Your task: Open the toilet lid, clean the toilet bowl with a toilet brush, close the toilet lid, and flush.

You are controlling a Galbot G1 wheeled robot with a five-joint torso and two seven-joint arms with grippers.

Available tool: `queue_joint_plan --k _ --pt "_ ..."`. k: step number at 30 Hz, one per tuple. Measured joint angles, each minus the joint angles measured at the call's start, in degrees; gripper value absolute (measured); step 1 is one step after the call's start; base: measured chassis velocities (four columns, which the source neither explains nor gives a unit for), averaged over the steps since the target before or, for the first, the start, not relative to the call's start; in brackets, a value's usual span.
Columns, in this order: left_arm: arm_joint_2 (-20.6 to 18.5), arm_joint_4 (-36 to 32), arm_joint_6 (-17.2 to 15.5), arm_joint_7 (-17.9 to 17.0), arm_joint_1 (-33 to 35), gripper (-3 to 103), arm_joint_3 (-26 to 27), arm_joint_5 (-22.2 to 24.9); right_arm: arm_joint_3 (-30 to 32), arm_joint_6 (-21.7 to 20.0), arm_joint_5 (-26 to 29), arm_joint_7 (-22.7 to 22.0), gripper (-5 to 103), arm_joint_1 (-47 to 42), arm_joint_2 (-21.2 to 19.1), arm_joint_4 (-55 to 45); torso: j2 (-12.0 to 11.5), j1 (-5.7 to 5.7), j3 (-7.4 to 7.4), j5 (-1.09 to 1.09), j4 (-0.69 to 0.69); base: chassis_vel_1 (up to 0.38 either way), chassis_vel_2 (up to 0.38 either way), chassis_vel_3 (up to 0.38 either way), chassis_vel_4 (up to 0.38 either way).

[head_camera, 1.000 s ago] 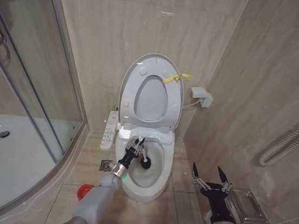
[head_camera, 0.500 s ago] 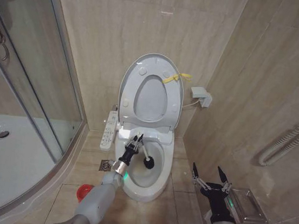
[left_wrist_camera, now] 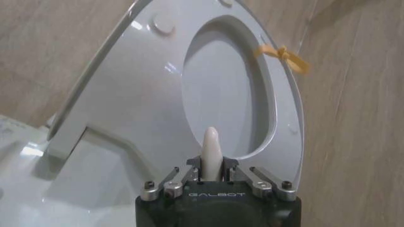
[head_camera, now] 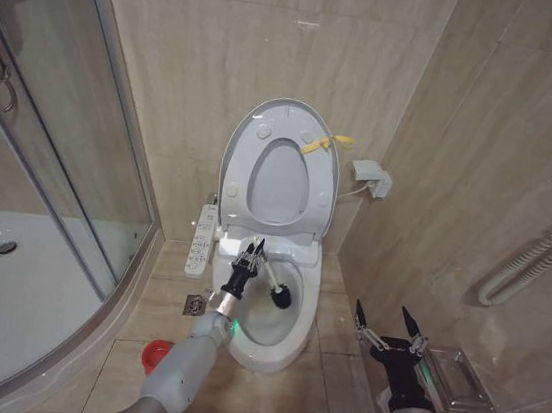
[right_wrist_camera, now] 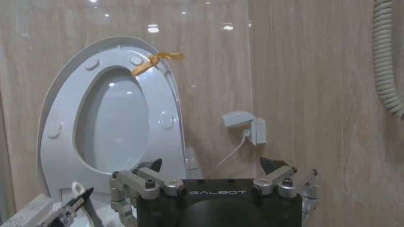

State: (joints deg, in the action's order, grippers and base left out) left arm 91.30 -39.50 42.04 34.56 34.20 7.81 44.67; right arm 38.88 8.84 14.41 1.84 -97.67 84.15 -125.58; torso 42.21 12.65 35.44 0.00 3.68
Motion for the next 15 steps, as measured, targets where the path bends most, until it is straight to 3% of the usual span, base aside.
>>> queue_joint_plan --k 3,6,9,12,15 --pt "-0.20 1.79 -0.14 -0.05 -0.02 22 0.26 -1.11 0.00 0.00 0.00 -0.01 100 0.00 0.00 0.00 0.00 0.00 0.00 -0.01 -0.02 0.000 0.000 0.000 0.000" --pt "-1.38 3.04 0.74 -0.34 0.31 22 1.32 -8.17 0.00 0.00 0.00 0.00 100 0.00 0.00 0.00 0.00 0.00 -0.01 0.00 -0.05 0.000 0.000 0.000 0.000" --pt "-1.87 2.78 1.46 -0.73 0.66 22 1.60 -11.14 0.00 0.00 0.00 0.00 100 0.00 0.00 0.00 0.00 0.00 0.00 0.00 -0.05 0.000 0.000 0.000 0.000" --pt "-1.74 1.42 2.27 -1.14 0.73 22 1.69 -11.69 0.00 0.00 0.00 0.00 100 0.00 0.00 0.00 0.00 0.00 0.00 -0.01 -0.01 0.000 0.000 0.000 0.000" --pt "-0.77 0.28 2.66 -1.57 0.37 22 1.34 -9.18 0.00 0.00 0.00 0.00 100 0.00 0.00 0.00 0.00 0.00 0.01 0.00 -0.01 0.000 0.000 0.000 0.000"
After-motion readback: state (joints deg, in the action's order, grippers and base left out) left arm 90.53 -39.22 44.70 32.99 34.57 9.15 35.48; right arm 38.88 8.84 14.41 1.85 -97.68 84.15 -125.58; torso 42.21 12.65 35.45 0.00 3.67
